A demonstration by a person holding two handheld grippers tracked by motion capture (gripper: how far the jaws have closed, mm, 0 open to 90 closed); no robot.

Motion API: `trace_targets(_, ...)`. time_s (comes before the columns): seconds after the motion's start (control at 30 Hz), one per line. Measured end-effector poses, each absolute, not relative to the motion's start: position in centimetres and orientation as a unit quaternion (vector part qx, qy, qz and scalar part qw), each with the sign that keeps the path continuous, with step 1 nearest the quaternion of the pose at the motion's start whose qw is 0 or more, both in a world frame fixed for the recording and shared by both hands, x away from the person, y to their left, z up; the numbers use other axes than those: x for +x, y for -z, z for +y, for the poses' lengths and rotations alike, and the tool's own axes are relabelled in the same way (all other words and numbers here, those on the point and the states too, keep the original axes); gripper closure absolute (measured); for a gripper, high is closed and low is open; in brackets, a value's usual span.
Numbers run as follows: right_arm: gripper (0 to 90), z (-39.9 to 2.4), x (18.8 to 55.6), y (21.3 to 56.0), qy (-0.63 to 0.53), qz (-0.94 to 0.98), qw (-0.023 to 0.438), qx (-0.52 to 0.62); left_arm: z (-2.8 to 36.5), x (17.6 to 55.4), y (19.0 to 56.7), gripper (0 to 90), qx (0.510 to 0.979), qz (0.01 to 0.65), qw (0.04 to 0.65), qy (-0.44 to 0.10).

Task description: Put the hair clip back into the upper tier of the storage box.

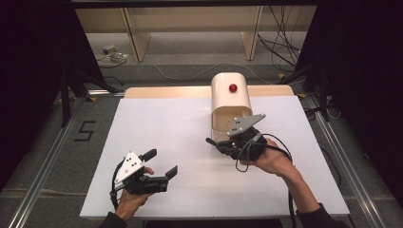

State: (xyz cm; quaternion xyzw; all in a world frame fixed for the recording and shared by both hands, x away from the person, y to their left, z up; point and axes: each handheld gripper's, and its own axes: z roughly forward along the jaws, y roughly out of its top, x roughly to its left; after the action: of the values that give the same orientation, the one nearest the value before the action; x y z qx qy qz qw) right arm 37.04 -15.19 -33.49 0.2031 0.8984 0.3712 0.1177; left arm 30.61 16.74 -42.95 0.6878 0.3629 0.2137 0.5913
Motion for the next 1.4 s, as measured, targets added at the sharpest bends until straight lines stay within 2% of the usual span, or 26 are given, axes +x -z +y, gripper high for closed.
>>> trace_targets(0.5, 81.3, -17.0, 37.5, 31.9, -0.408, 0.875, 0.140, 0.220, 16.8, 30.6, 43.0, 4.7, 0.686, 0.366, 0.591, -0.212)
trace_targets(1.4, 81.3, -19.3, 39.7, 31.7, -0.436, 0.841, 0.185, 0.262, 17.0, 30.6, 43.1, 4.7, 0.684, 0.369, 0.593, -0.212)
